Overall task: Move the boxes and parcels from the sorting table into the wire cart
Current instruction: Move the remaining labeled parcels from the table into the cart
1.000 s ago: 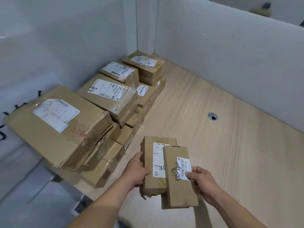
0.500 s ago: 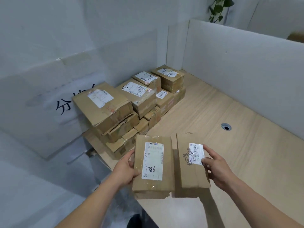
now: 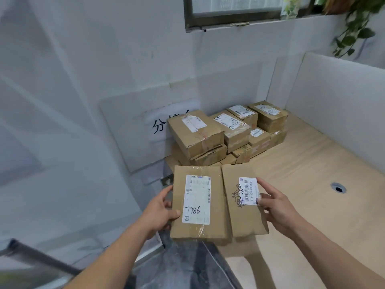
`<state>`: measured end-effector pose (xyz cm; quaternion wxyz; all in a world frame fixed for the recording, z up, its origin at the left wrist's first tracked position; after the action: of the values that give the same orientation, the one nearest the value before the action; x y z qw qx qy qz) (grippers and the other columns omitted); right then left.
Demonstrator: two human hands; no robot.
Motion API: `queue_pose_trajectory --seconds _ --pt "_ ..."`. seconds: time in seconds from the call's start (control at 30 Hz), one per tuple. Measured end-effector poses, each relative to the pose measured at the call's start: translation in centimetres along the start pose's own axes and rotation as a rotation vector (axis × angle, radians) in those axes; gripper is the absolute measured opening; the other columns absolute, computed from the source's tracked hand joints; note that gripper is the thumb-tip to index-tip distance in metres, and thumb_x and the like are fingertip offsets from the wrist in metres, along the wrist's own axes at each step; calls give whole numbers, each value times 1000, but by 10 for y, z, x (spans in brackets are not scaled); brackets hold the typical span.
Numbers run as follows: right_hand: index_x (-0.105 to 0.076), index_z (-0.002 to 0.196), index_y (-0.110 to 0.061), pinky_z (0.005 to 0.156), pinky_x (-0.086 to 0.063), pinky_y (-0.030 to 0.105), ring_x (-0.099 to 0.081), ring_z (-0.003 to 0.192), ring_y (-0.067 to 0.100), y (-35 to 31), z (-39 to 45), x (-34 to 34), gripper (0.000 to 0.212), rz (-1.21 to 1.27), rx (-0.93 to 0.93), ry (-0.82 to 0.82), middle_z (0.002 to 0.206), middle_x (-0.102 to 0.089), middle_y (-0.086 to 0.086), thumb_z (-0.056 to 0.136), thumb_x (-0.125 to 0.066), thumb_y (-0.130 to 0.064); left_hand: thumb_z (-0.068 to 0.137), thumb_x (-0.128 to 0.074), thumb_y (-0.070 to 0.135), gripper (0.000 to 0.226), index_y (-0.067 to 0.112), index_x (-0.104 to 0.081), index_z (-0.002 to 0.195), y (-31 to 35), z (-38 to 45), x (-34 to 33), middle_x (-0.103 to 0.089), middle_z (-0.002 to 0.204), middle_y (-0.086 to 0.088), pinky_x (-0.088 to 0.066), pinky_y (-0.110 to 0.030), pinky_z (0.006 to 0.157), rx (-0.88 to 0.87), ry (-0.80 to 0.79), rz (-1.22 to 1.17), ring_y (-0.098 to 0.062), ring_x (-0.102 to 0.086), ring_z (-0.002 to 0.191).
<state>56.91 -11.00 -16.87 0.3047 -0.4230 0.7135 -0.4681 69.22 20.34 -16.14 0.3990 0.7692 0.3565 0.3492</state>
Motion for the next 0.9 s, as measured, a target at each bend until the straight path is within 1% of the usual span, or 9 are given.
queue_pose_trajectory --seconds 0.07,0.17,0.37,0.47,0.53,0.63,0.73,0.83,0.9 --pt "-57 140 -35 60 -50 31 -65 80 22 -3 -10 -28 69 -9 17 -44 91 -73 8 94 -45 15 86 -66 -10 86 37 -35 151 -11 -20 23 -70 96 -13 -52 -48 75 -5 35 -46 -26 -66 80" --pt "-55 143 -33 61 -53 33 -67 84 22 -4 -26 -74 68 -37 36 -123 93 -75 9 95 -46 15 87 -64 -10 83 38 -37 149 -31 -57 61 -67 106 -23 -57 -51 78 -2 96 -99 -26 -68 84" --pt "-51 143 -33 68 -47 33 -67 75 17 -2 -74 -170 70 -116 84 -282 91 -75 10 94 -49 17 86 -67 -9 85 38 -36 150 -86 -135 141 -71 102 -16 -59 -57 79 6 251 -155 -33 -72 94" --pt "-51 144 -28 72 -49 34 -70 83 20 -2 -95 -214 70 -136 101 -369 103 -76 15 92 -50 19 87 -65 -12 84 34 -37 151 -110 -176 172 -72 87 -9 -60 -46 68 -14 313 -229 -25 -73 81" --pt "-52 144 -25 79 -51 38 -68 94 28 -2 -108 -243 70 -132 114 -421 110 -75 20 91 -50 21 88 -66 -12 85 33 -34 153 -122 -203 191 -73 93 -11 -60 -45 70 -12 355 -248 -24 -74 84" --pt "-55 142 -24 84 -51 43 -67 96 34 -4 -123 -285 69 -175 126 -512 109 -73 26 90 -50 21 87 -66 -13 87 28 -31 155 -138 -243 217 -73 98 -17 -59 -43 76 -19 449 -266 -25 -74 87" --pt "-53 143 -28 96 -50 53 -68 101 35 -6 -132 -324 68 -223 149 -592 107 -76 20 92 -51 17 85 -67 -14 89 26 -31 156 -153 -282 241 -68 110 -28 -60 -40 74 -11 547 -301 -29 -73 92" --pt "-53 140 -36 79 -53 42 -69 93 29 -10 -139 -361 68 -259 172 -678 106 -76 19 94 -52 14 87 -68 -10 88 32 -32 154 -166 -323 259 -71 109 -20 -59 -38 66 19 649 -332 -29 -74 91" --pt "-54 140 -35 72 -52 37 -68 90 28 -12 -143 -384 68 -273 173 -750 110 -73 24 94 -50 15 88 -68 -8 85 35 -34 153 -175 -349 266 -72 102 -16 -61 -45 65 49 736 -330 -29 -75 88"
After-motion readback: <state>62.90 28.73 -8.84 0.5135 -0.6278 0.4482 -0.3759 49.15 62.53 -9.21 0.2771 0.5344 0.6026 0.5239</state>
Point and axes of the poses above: each hand's wrist, its own z-axis towards the middle knuckle, its own x-axis out of the back of the hand, y = z × x, the point moved 3 cm from there along z, towards the middle knuckle
